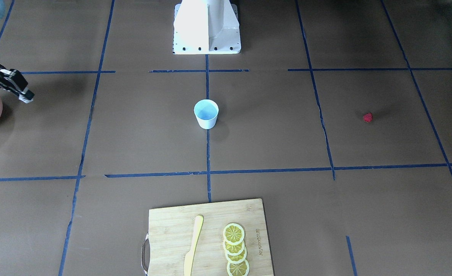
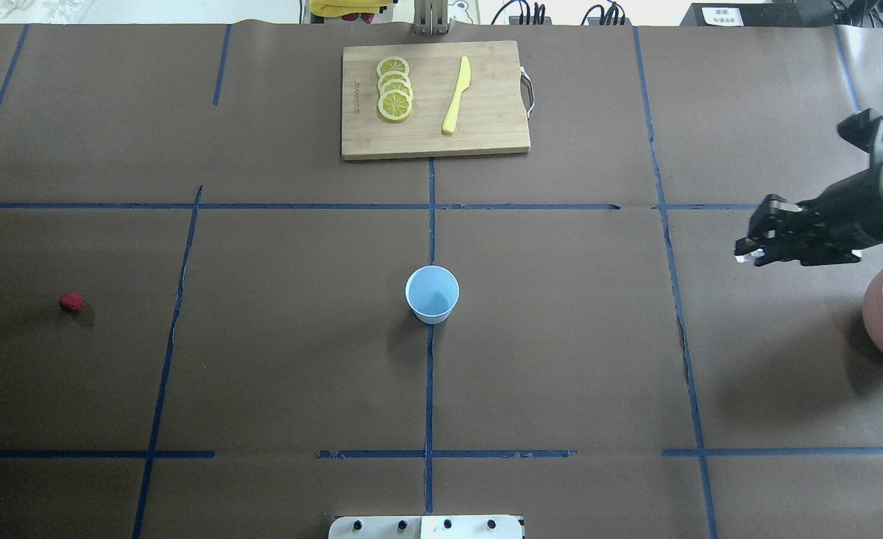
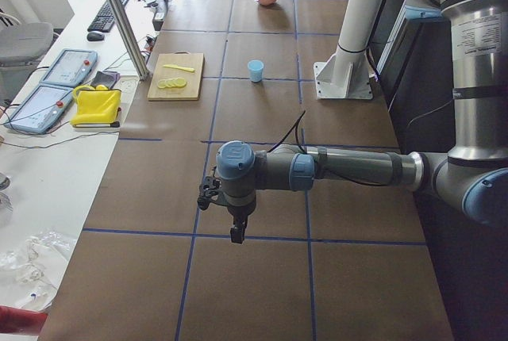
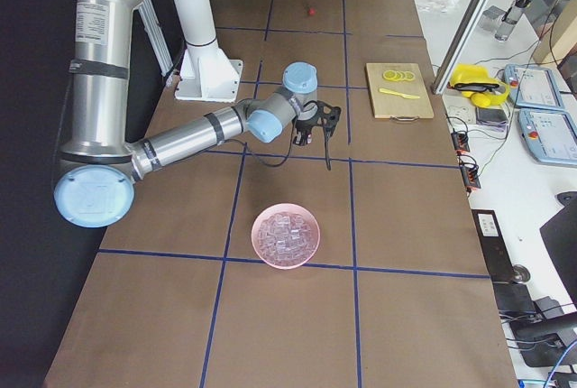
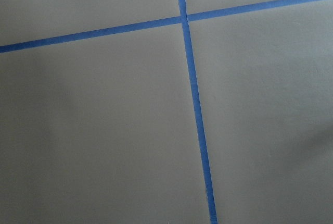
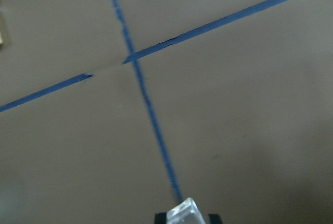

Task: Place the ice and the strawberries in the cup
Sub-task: 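Carry the ice cube with the right gripper over the blue cup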

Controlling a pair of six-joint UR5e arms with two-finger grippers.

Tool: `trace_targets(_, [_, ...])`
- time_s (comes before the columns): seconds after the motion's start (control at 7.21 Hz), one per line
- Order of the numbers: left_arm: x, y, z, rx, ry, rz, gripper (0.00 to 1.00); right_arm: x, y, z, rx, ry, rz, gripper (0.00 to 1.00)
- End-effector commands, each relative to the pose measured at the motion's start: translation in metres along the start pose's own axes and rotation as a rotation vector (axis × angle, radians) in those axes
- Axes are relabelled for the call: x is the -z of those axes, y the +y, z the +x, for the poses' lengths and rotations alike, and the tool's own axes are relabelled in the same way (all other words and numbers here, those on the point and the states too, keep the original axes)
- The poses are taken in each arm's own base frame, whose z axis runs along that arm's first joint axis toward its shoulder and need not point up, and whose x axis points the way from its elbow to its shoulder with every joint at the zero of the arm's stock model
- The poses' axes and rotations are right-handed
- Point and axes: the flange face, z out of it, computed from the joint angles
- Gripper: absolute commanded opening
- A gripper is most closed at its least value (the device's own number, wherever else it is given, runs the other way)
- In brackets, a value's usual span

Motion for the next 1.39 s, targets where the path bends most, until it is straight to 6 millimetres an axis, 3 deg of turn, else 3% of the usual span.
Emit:
trace_targets(0.0, [0.004,0.003,0.004,-0.01,-0.002,0.011,1.0,-0.035,0.053,-0.156,-0.088,0.0,-0.053,0.01])
trace_targets(0.14, [0.006,0.002,0.006,-0.013,-0.001,0.015,1.0,-0.056,0.073,-0.194,-0.081,0.037,-0.031,0.0])
trace_targets(0.42, [0.006,0.003,0.006,-0.013,-0.001,0.015,1.0,-0.091,0.09,-0.245,-0.148,0.039,-0.018,0.0])
trace_targets(0.56, [0.008,0.003,0.008,-0.017,-0.002,0.019,1.0,-0.118,0.104,-0.268,-0.164,0.051,0.006,0.01])
trace_targets(0.83, [0.009,0.002,0.009,-0.019,-0.002,0.022,1.0,-0.169,0.103,-0.307,-0.168,0.026,0.049,0.04])
trace_targets(0.97, [0.009,0.005,0.009,-0.018,-0.002,0.02,1.0,-0.187,0.114,-0.304,-0.16,0.029,0.029,0.2])
trace_targets(1.11, [0.009,0.005,0.009,-0.018,-0.002,0.02,1.0,-0.197,0.122,-0.302,-0.153,0.042,0.024,0.46])
trace_targets(1.25, [0.009,0.005,0.009,-0.018,-0.002,0.02,1.0,-0.199,0.123,-0.3,-0.148,0.045,0.026,0.63])
